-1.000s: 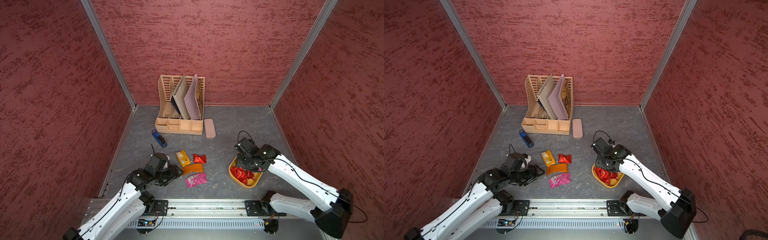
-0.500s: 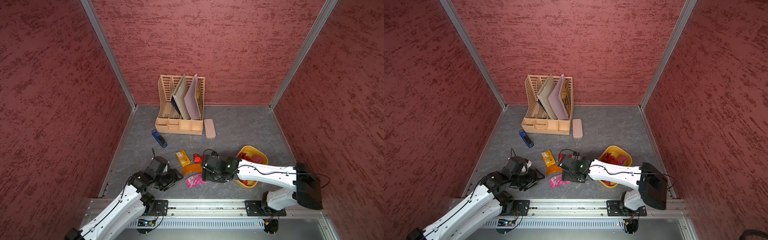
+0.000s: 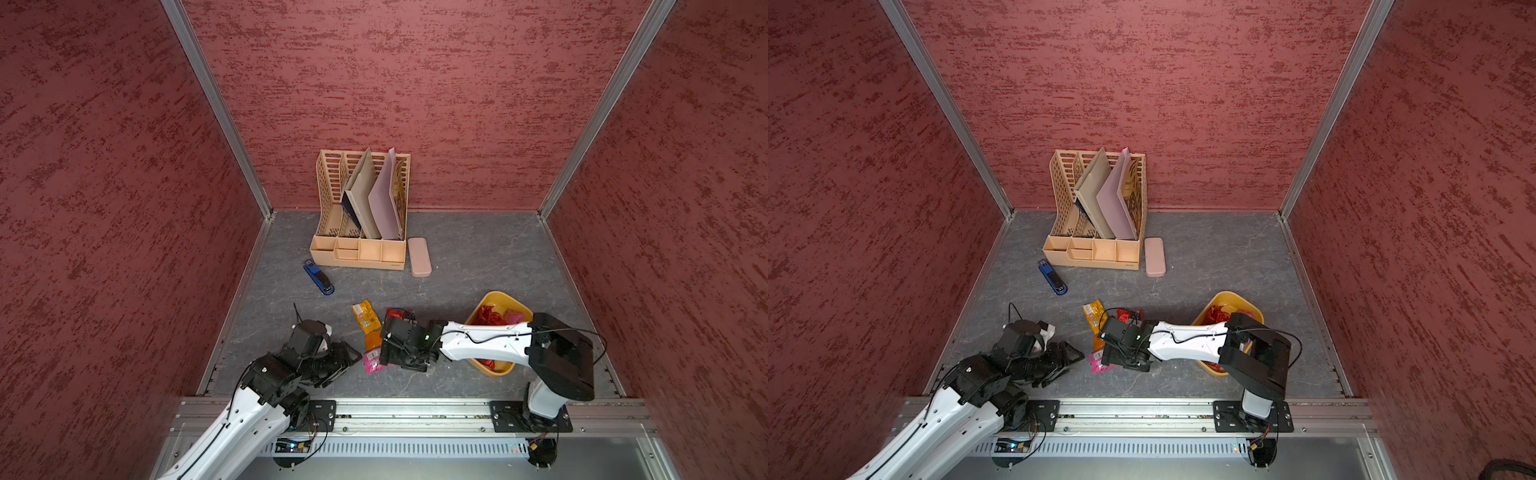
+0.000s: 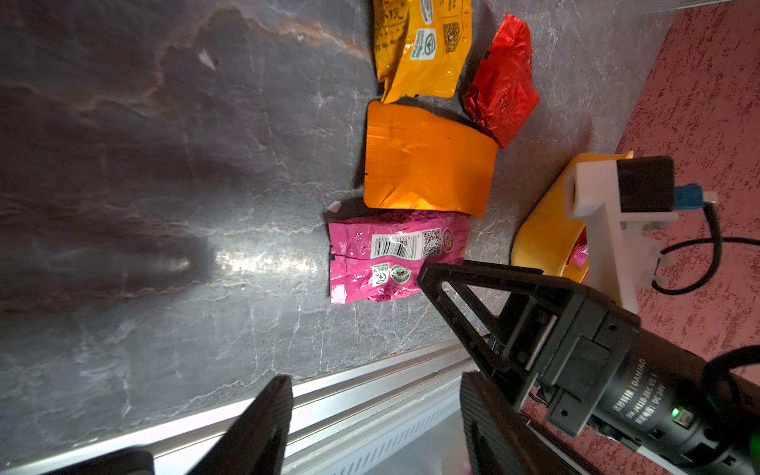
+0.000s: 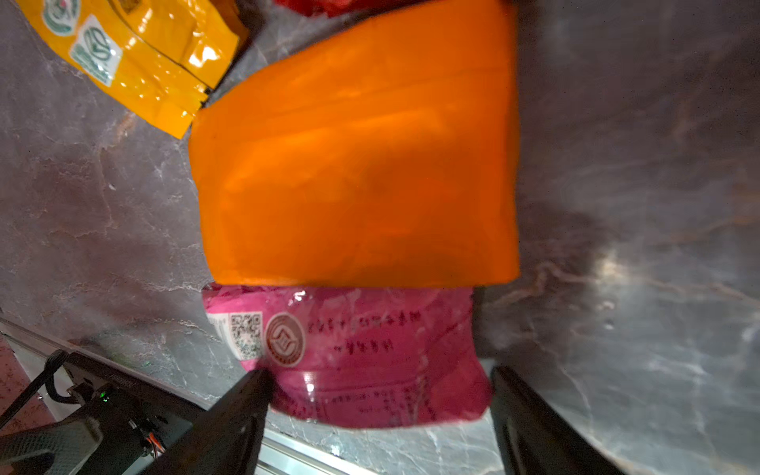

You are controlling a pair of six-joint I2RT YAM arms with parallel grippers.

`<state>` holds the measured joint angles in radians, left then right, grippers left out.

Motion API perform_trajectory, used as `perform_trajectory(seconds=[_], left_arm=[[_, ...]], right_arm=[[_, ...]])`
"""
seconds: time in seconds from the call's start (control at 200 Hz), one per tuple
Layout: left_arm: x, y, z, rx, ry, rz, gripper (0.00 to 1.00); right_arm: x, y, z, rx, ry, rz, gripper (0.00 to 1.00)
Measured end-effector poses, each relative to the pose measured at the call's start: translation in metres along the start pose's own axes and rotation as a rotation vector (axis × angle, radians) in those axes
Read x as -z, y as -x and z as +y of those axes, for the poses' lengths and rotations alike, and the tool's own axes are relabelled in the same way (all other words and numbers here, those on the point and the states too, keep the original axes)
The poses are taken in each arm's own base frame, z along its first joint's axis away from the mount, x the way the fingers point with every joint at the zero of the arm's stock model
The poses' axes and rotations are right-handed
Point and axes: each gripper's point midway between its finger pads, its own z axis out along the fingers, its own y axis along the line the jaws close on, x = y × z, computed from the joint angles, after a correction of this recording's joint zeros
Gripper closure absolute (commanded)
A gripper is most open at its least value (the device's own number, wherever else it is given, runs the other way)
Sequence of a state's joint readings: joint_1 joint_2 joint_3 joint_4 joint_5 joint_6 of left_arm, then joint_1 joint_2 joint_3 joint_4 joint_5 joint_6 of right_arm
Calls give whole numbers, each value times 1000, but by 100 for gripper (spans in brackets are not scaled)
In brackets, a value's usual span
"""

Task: Put the tea bags into the storage box
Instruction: Pick up the tea bag from the center of the board.

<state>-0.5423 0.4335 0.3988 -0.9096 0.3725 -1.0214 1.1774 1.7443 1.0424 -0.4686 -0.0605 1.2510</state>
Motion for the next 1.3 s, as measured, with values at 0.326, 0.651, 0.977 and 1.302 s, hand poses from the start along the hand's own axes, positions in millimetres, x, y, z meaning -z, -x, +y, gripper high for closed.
perform_trajectory(seconds=[0.326,0.651,0.977,1.302], left_arm=[[-2,-1,8,21,21,1,31],[-3,-1,10,28,36,8,31],[-3,-3,12,32,47,13,31],[-6,-2,13,38,66,23,31]], right_arm=[[-7,1,1,-2,-15,5,52],[3,2,7,48,-36,8,74],[25,0,-2,118,-101,22,80],[106,5,-1,152,-11,-52,82]])
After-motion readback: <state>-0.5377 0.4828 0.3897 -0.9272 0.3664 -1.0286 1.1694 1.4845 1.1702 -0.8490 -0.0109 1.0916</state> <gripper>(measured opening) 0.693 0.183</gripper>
